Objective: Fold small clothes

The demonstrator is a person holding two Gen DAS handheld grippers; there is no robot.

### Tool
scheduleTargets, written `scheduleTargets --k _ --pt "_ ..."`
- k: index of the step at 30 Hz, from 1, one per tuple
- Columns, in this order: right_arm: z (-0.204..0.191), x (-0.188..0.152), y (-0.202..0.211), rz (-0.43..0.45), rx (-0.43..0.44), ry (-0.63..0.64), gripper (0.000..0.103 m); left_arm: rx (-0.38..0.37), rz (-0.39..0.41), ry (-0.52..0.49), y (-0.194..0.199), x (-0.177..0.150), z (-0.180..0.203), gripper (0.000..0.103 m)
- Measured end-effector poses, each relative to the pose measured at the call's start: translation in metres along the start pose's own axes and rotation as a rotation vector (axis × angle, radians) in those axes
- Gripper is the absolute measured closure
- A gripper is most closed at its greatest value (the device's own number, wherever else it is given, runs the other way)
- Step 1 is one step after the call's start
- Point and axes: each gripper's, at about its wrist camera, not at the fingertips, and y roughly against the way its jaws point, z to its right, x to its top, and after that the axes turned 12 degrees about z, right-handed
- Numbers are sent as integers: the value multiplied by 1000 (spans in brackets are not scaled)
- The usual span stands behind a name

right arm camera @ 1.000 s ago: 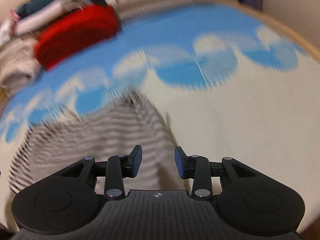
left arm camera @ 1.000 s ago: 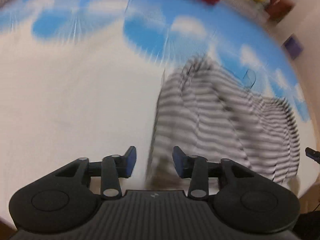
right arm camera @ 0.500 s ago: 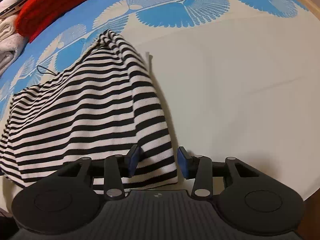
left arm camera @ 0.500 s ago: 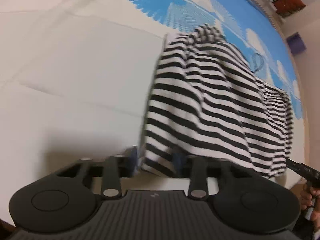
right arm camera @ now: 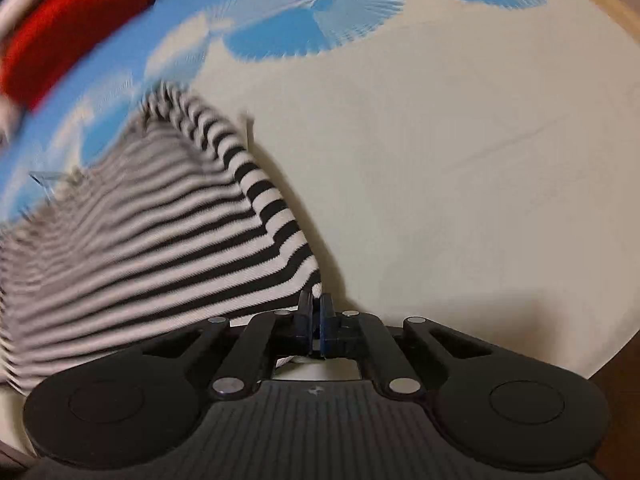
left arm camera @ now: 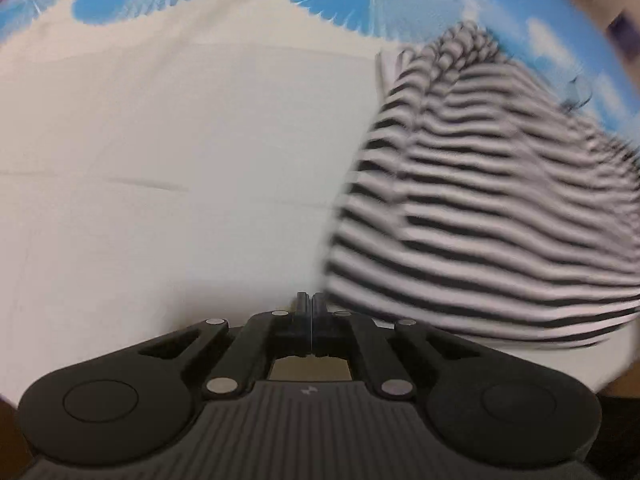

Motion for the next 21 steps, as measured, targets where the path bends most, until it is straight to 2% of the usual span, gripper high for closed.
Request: scheduleTargets --k 1,3,5,6,8,10,11,12,14,18,21 --pt "-5 0 0 9 0 24 101 -2 19 0 3 3 2 101" --pt "-10 3 6 47 1 20 99 -57 97 33 15 9 4 97" --pt "-12 7 15 106 9 9 84 -134 196 47 31 17 9 92" --pt "-11 10 18 127 17 3 80 -179 229 47 35 21 16 91" --pt "-10 13 18 145 42 -8 77 -264 247 35 36 26 32 89" --pt "-15 13 10 119 46 16 77 -335 223 -6 30 32 52 81" --pt "-18 12 4 97 34 38 77 -353 213 -35 27 33 63 80" --pt "-21 12 -3 76 31 53 78 -362 206 -71 24 34 76 80" --pt "-26 12 -11 59 19 79 102 -376 207 -115 22 29 90 80" --pt "-26 18 0 129 4 39 102 -444 258 -124 24 35 125 80" --pt "-26 19 0 127 15 23 102 -457 296 -130 16 47 143 80"
